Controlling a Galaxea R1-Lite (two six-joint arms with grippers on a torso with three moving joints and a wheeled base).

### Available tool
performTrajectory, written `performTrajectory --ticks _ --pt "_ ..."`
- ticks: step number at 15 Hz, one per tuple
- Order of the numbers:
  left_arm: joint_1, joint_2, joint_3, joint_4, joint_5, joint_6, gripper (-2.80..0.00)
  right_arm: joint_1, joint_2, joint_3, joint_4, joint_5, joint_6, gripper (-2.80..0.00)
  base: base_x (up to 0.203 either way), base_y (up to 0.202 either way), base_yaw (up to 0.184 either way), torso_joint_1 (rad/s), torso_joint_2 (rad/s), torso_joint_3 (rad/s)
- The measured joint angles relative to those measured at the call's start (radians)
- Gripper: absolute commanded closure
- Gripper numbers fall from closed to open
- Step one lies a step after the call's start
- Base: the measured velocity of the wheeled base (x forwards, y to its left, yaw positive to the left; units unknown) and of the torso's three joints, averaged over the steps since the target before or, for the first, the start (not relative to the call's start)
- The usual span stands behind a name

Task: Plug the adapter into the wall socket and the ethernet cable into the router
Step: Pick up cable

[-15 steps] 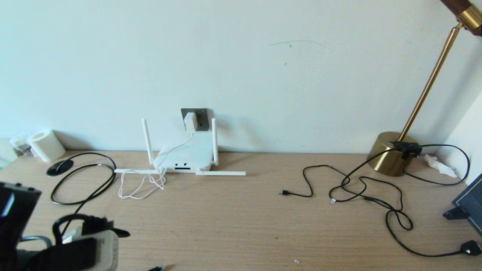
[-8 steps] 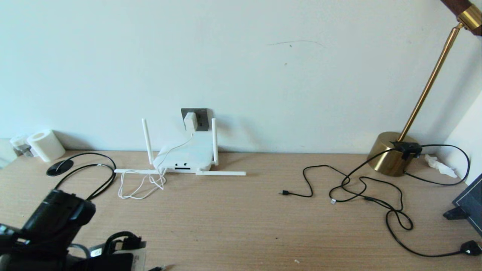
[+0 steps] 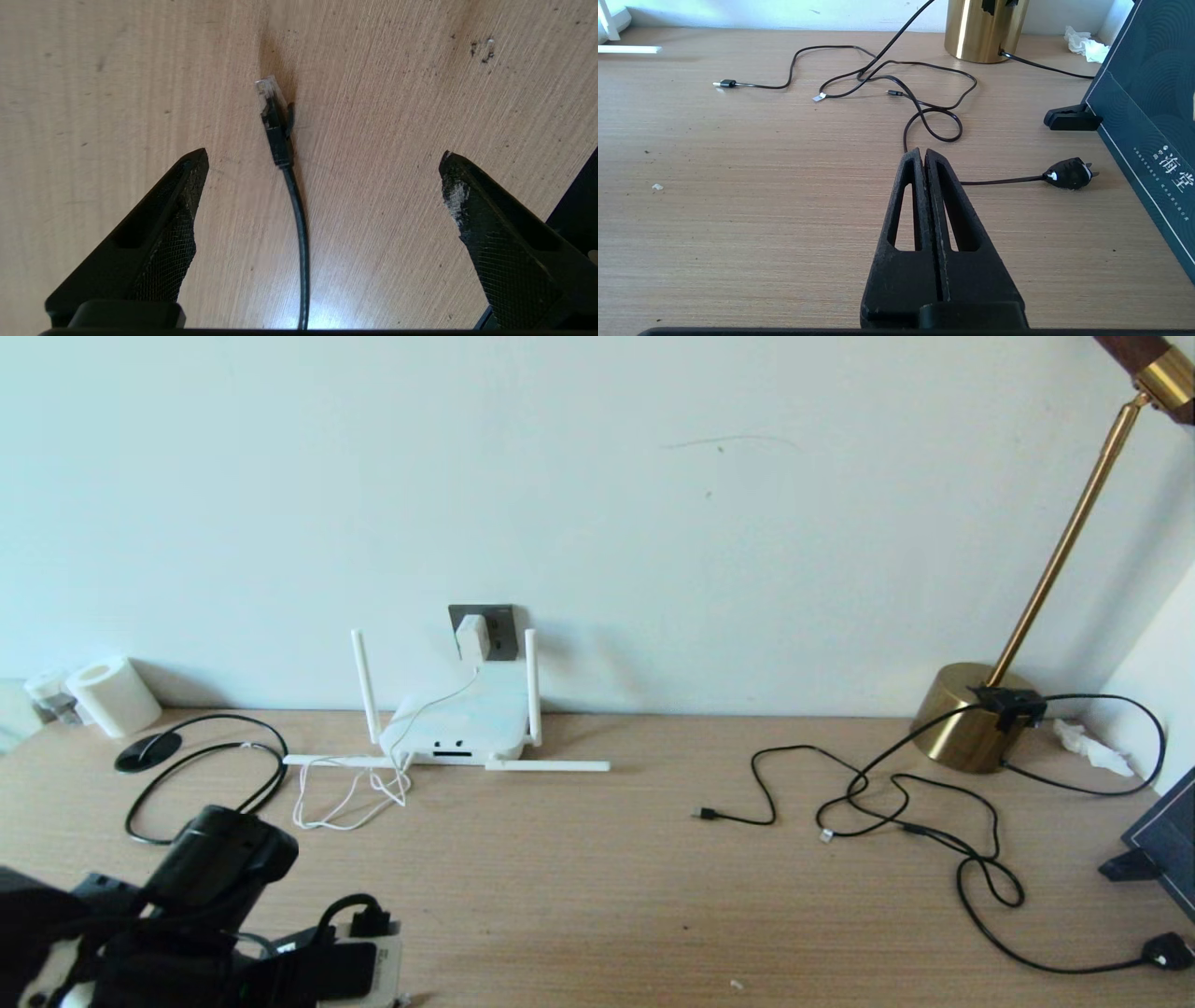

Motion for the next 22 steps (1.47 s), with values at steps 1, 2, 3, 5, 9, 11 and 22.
performTrajectory --ticks 1,2,3,5,9,11,22 --pt "0.000 0.009 -0.003 0.000 -0.001 0.000 -2.80 0.000 0.000 0.000 0.000 0.000 0.000 0.00 0.000 0.000 0.000 0.000 0.00 0.000" --pt "0.000 0.016 -0.006 0.000 -0.001 0.000 -2.80 0.000 0.000 0.000 0.000 0.000 0.000 0.00 0.000 0.000 0.000 0.000 0.00 0.000" --pt "0.000 0.022 -0.010 0.001 -0.001 0.000 -2.80 0.000 0.000 0.000 0.000 0.000 0.000 0.00 0.000 0.000 0.000 0.000 0.00 0.000" --pt "0.002 0.037 -0.023 0.001 -0.001 0.000 -2.80 0.000 0.000 0.000 0.000 0.000 0.000 0.00 0.000 0.000 0.000 0.000 0.00 0.000" --pt "0.034 0.080 -0.055 0.001 -0.001 0.002 -2.80 0.000 0.000 0.000 0.000 0.000 0.000 0.00 0.000 0.000 0.000 0.000 0.00 0.000" --pt "0.055 0.098 -0.065 0.001 -0.001 0.009 -2.80 0.000 0.000 0.000 0.000 0.000 0.000 0.00 0.000 0.000 0.000 0.000 0.00 0.000" --pt "0.081 0.183 -0.077 -0.070 -0.010 0.017 -2.80 0.000 0.000 0.000 0.000 0.000 0.000 0.00 0.000 0.000 0.000 0.000 0.00 0.000"
